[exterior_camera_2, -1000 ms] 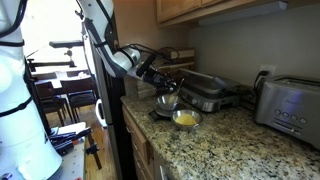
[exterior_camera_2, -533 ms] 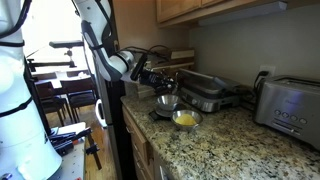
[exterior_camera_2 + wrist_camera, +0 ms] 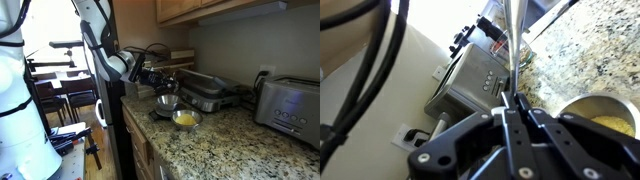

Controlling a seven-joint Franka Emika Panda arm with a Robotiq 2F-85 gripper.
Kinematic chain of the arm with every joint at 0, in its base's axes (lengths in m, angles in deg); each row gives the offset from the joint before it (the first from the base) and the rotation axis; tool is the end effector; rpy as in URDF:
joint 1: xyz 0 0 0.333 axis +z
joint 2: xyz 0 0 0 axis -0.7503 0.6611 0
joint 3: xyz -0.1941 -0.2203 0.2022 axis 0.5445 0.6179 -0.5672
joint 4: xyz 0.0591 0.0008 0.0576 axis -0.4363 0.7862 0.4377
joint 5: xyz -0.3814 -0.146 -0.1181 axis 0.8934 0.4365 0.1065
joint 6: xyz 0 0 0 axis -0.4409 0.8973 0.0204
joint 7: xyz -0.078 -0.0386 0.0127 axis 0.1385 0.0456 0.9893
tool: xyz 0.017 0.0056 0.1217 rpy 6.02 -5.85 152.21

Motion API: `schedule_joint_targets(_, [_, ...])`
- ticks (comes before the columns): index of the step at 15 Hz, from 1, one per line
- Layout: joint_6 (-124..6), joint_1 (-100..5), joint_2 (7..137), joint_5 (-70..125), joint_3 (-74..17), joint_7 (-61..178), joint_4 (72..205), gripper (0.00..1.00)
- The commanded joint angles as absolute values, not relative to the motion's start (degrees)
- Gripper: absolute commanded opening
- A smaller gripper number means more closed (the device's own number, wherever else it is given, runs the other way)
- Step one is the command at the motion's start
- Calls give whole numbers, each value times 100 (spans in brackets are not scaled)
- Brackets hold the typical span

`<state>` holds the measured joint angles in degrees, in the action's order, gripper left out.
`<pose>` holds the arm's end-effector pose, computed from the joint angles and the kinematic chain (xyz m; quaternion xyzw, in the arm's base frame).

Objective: Use the spoon to scoop some powder from the bowl on the right into the bowl on the left

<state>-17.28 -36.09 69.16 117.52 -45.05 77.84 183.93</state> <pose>0.4871 0.1024 0.2479 0.6154 0.3987 -0.0496 0.6782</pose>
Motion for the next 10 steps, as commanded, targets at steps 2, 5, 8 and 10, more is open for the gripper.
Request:
schedule_joint_targets(2, [-2868,-4078,6168,11160,-4409,7517,18431,4])
schedule_joint_targets(5, [-3842,-4435,5788,10571,-4135,7199,18345,4])
schedule_joint_targets(8, [-4460,-4711,5531,9916,-3748,6997,18238,4])
schedule_joint_targets(10, [-4782,-4891,5439,9483,-3465,6905,18171,4])
